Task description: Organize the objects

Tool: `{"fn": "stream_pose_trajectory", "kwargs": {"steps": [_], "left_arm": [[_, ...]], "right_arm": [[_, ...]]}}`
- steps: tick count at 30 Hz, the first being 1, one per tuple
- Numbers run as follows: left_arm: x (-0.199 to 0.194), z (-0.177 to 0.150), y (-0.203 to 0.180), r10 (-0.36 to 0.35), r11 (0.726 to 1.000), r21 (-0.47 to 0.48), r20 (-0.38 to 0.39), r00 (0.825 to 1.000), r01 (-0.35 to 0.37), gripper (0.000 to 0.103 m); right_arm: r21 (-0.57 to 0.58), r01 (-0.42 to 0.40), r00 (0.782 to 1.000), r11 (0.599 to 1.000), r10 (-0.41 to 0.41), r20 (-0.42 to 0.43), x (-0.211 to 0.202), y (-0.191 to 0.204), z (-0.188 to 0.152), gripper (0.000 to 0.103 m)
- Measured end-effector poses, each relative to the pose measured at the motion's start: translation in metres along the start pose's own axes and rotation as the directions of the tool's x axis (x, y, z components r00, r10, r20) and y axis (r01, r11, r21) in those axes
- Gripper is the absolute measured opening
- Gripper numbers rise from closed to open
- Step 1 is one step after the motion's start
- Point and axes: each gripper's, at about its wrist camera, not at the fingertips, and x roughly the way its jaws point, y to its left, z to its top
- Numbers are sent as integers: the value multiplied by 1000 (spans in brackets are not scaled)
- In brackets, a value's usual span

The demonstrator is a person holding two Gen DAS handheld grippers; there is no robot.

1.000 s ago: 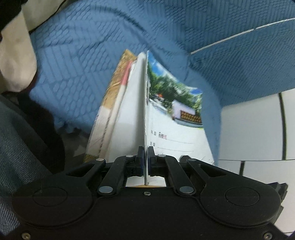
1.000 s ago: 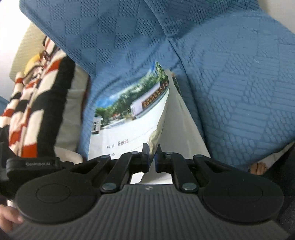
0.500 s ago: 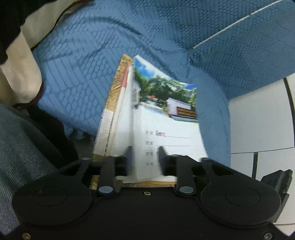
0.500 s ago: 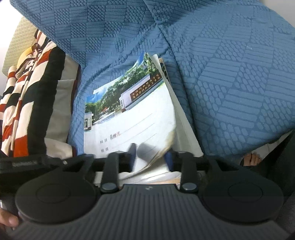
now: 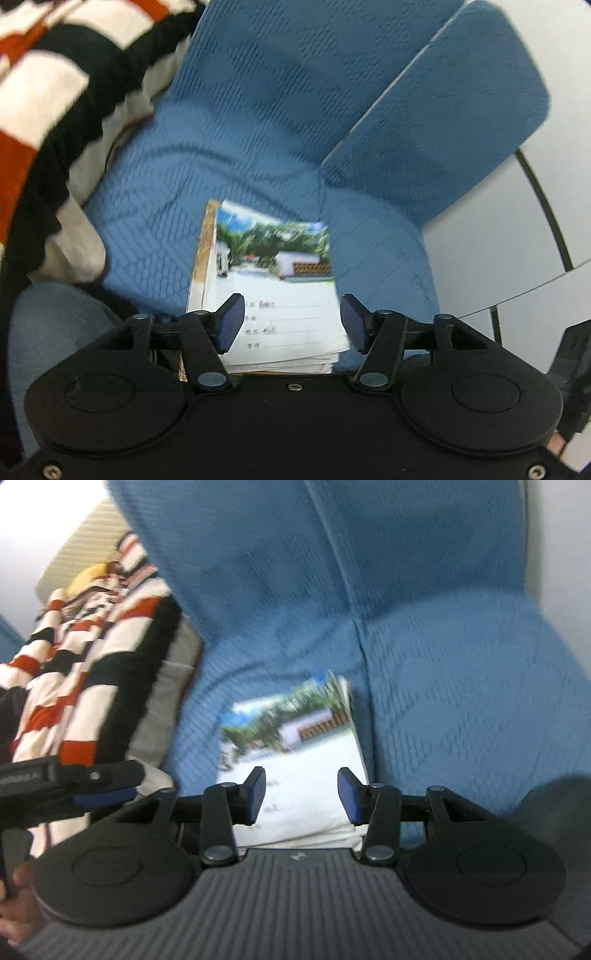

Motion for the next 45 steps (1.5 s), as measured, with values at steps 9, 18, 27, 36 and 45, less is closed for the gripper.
{"fn": "stream_pose_trajectory", "kwargs": {"steps": [9, 18, 27, 36, 45], "left_arm": [[-78, -17, -38, -38, 996, 82, 112, 993, 29, 71], [-113, -43, -67, -37, 986, 169, 146, 989, 12, 87], [-129, -64, -70, -6, 985, 170, 146, 989, -19, 101], [-124, -73, -57, 25, 991, 131, 111, 993, -40, 102], [-123, -72, -59, 20, 988, 151, 101, 995, -35, 102]], "right_arm": [[-96, -19, 996, 995, 27, 90, -78, 36, 2, 47], [-79, -27, 996, 996, 34, 87, -113, 48, -28, 47], [-88, 4, 997, 996, 3, 79, -131, 57, -51, 46], [-81, 45, 996, 996, -39, 74, -132, 50, -56, 55], [-61, 62, 996, 996, -58, 62, -130, 45, -56, 87]]}}
